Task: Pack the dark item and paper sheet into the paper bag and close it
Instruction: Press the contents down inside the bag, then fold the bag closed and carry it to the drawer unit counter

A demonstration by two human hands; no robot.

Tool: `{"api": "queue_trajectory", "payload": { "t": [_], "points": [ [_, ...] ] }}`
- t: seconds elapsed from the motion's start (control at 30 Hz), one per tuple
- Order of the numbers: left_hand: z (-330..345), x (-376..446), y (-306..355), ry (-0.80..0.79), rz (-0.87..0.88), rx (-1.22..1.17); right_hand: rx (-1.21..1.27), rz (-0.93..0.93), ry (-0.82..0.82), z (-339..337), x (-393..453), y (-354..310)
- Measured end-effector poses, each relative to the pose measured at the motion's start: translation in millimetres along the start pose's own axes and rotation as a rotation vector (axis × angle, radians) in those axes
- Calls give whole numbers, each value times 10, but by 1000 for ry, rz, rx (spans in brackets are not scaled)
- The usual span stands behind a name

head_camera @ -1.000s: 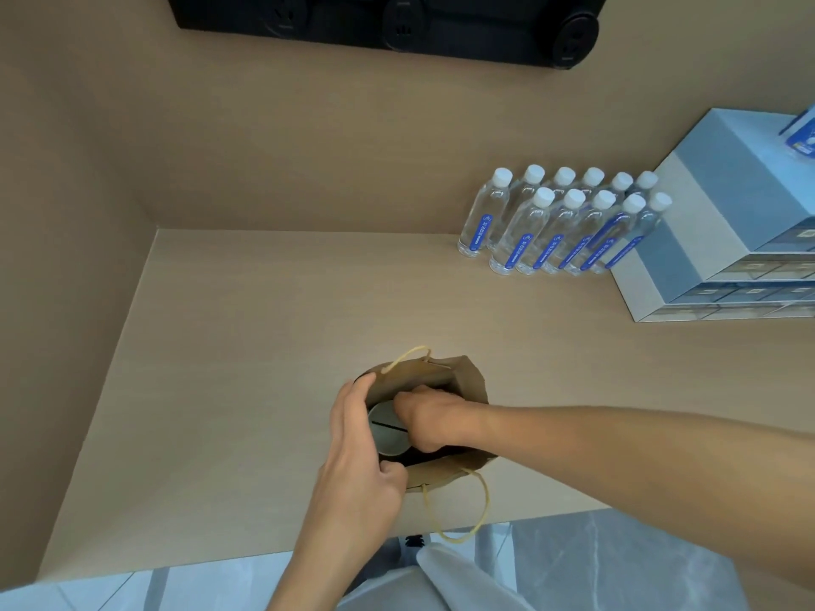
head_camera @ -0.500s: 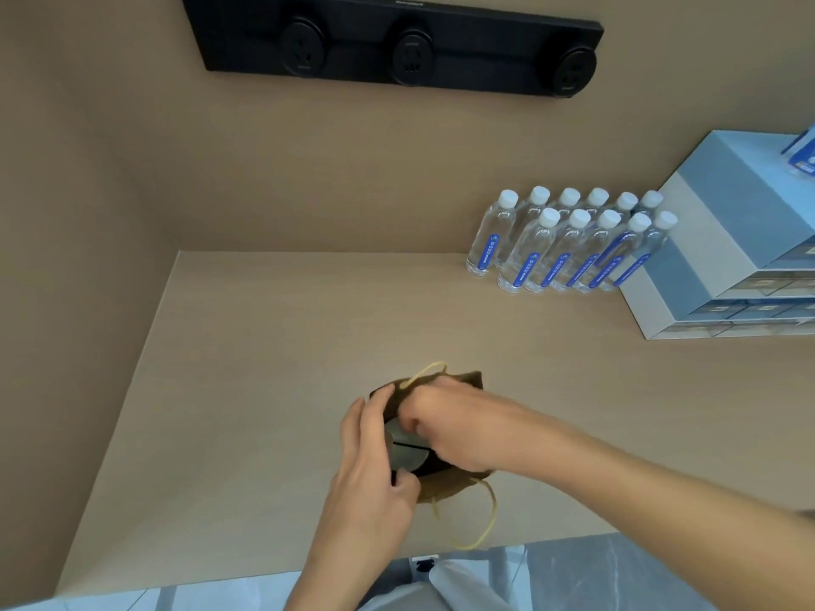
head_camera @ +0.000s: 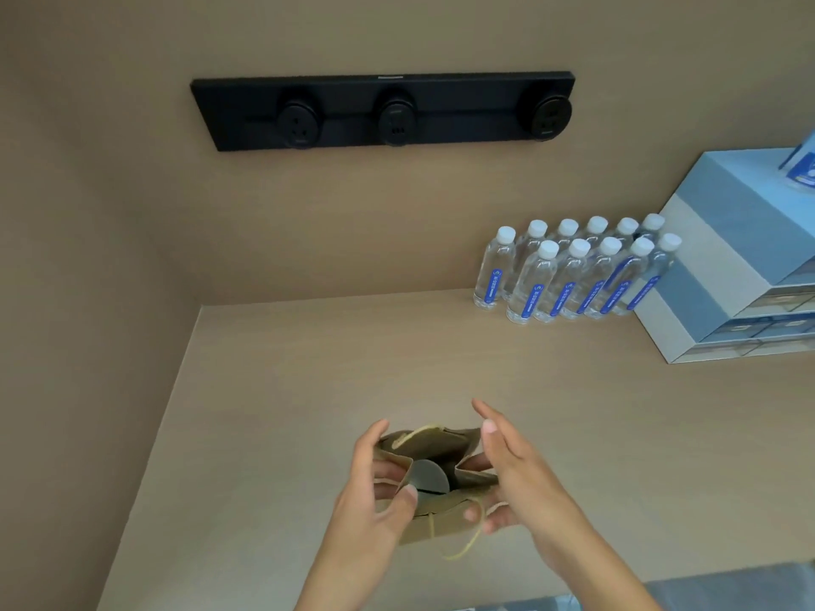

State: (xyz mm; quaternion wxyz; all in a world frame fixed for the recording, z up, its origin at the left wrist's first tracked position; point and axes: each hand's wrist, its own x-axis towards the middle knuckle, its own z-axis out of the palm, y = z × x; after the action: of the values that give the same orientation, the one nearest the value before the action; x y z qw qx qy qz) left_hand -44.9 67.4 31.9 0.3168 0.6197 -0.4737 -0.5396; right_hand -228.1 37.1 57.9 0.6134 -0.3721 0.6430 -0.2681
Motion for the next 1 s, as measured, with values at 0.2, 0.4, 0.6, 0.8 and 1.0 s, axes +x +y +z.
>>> {"api": "queue_trajectory", "payload": {
  "t": [0.2, 0.4, 0.6, 0.8, 1.0],
  "points": [
    [105, 230, 107, 105, -79, -255, 256, 89, 44, -62, 172, -121],
    [129, 255, -76, 258, -198, -414, 304, 106, 82, 29, 262, 114],
    [154, 303, -160, 178, -93, -157, -34, -62, 111, -16, 332, 289],
    [207, 432, -310, 165, 32, 96, -265, -205, 65, -144, 417, 499],
    [176, 483, -425, 176, 86, 125, -241, -317, 87, -217, 627, 671]
  ]
}}
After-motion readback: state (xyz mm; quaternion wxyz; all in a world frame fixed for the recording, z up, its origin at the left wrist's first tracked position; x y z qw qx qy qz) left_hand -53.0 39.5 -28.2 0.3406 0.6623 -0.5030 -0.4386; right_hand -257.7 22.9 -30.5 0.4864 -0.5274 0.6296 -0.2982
